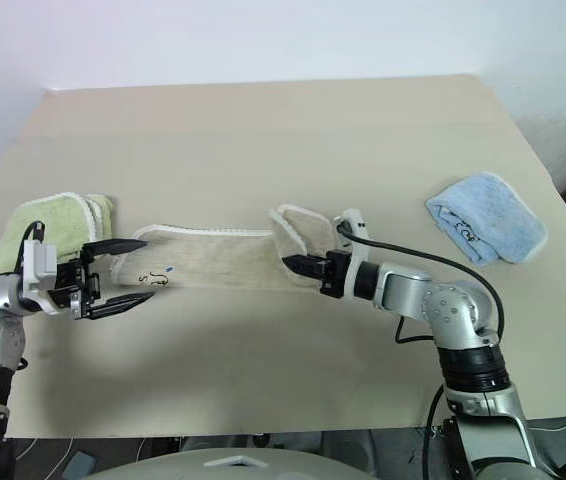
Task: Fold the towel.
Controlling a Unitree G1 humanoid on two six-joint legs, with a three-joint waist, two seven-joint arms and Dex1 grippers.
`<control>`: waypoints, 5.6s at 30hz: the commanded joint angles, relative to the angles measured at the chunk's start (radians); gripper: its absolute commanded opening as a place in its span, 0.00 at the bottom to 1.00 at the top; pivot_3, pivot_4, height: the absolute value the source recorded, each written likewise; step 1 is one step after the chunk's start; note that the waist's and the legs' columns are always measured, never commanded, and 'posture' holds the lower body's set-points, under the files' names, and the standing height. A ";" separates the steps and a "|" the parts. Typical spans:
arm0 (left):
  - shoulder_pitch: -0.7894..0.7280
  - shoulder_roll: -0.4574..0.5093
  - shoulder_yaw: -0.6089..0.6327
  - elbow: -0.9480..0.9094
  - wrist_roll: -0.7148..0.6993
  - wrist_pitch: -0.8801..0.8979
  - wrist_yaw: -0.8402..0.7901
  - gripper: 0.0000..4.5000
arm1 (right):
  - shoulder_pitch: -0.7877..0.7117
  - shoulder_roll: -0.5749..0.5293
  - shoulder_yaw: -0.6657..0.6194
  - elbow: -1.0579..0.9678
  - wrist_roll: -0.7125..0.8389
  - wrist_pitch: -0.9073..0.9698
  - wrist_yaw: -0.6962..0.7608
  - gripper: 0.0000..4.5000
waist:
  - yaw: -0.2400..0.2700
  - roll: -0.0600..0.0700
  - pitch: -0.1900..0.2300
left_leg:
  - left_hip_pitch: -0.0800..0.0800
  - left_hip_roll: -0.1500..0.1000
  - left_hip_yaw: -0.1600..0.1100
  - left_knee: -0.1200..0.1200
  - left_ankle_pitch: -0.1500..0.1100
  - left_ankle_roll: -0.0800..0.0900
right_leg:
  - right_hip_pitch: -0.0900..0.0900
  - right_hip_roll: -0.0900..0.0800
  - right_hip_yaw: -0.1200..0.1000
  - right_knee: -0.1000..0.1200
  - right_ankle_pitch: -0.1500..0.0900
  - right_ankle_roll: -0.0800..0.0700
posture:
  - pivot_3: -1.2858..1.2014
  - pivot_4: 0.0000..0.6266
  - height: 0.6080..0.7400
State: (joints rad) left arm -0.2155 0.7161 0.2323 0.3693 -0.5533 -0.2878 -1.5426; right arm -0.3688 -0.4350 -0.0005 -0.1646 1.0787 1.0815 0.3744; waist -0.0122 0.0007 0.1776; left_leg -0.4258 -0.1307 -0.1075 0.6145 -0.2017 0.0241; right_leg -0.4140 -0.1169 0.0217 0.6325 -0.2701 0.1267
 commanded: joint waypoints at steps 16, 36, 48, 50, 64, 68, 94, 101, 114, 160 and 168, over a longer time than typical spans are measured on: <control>-0.053 0.009 0.012 0.008 0.018 -0.016 0.004 1.00 | -0.052 0.040 0.000 -0.070 -0.061 0.048 0.057 0.60 | -0.001 0.000 0.000 | 0.000 0.000 0.000 0.000 0.000 0.000 | -0.001 0.000 0.000 0.001 0.000 0.000 | 0.52 0.24 0.91; -0.121 -0.073 -0.042 -0.029 0.038 0.082 0.088 1.00 | 0.081 -0.308 -0.187 -0.238 -0.192 -0.234 0.401 1.00 | -0.002 -0.001 0.000 | 0.000 0.000 0.000 0.002 0.000 0.000 | 0.004 0.000 -0.003 0.000 0.001 0.001 | 0.52 0.24 0.91; -0.187 -0.160 -0.133 -0.096 0.065 0.239 0.164 0.49 | 0.052 -0.311 -0.122 -0.095 -0.359 -0.402 0.529 0.25 | 0.002 -0.001 0.000 | 0.000 0.000 0.000 0.003 0.000 0.000 | 0.005 0.000 -0.003 0.001 0.001 0.001 | 0.52 0.24 0.91; -0.199 -0.171 -0.149 -0.099 0.081 0.253 0.191 0.33 | 0.035 -0.299 -0.111 -0.083 -0.368 -0.406 0.530 0.09 | 0.002 -0.001 0.000 | 0.000 0.000 0.000 0.003 0.000 0.000 | 0.005 0.000 -0.002 0.001 0.001 0.001 | 0.52 0.24 0.91; -0.311 -0.369 -0.347 -0.050 0.259 0.241 0.358 0.01 | -0.055 -0.135 0.064 0.008 -0.539 -0.446 0.449 0.00 | 0.003 -0.002 0.000 | 0.000 -0.001 -0.001 0.005 0.000 0.000 | 0.005 0.000 -0.003 0.003 0.002 0.002 | 0.52 0.24 0.91; -0.333 -0.394 -0.363 -0.028 0.291 0.236 0.392 0.01 | -0.072 -0.101 0.085 0.037 -0.574 -0.447 0.435 0.00 | 0.000 -0.002 0.000 | 0.000 -0.001 0.000 0.007 0.000 0.000 | 0.005 0.000 -0.003 0.004 0.002 0.002 | 0.52 0.24 0.91; -0.251 -0.335 -0.479 0.001 0.447 0.287 0.433 0.01 | -0.099 0.050 0.192 0.248 -0.756 -0.450 0.383 0.00 | -0.001 -0.002 -0.001 | 0.006 -0.002 -0.001 0.014 -0.001 -0.002 | 0.006 0.001 -0.003 0.016 0.002 0.002 | 0.52 0.24 0.91; -0.279 -0.324 -0.396 -0.007 0.360 0.304 0.429 0.01 | -0.089 0.046 0.137 0.166 -0.669 -0.441 0.447 0.00 | -0.002 -0.002 -0.001 | 0.007 -0.002 -0.001 0.014 -0.001 -0.002 | 0.006 0.001 -0.003 0.016 0.002 0.002 | 0.52 0.24 0.91; -0.142 -0.168 -0.105 -0.289 0.035 0.514 0.376 0.01 | -0.020 -0.107 -0.001 -0.027 -0.488 -0.363 0.588 0.00 | -0.002 -0.002 0.000 | 0.003 -0.002 -0.002 0.013 -0.001 -0.002 | 0.003 0.000 -0.003 0.015 0.001 0.002 | 0.52 0.24 0.91; 0.400 -0.160 0.380 -0.475 -0.617 1.186 0.879 1.00 | 0.005 -0.278 -0.023 -0.161 -0.364 -0.322 0.683 0.00 | 0.005 -0.002 0.000 | 0.000 0.000 -0.001 0.006 -0.003 -0.001 | 0.004 -0.001 -0.002 -0.002 -0.001 -0.003 | 0.52 0.24 0.91; 0.331 -0.201 0.334 -0.407 -0.557 1.170 0.923 1.00 | 0.018 -0.266 -0.027 -0.185 -0.342 -0.313 0.650 0.00 | 0.010 -0.001 0.000 | 0.000 0.000 -0.001 0.005 -0.003 -0.001 | 0.004 -0.001 -0.002 -0.002 -0.001 -0.003 | 0.52 0.24 0.91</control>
State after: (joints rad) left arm 0.1170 0.5215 0.5731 -0.0548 -1.1221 0.8834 -0.6405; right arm -0.3497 -0.7050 -0.0092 -0.3123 0.7153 0.7700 1.0302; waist -0.0025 -0.0006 0.1773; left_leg -0.4254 -0.1307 -0.1083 0.6195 -0.2045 0.0228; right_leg -0.4098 -0.1180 0.0197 0.6304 -0.2708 0.1241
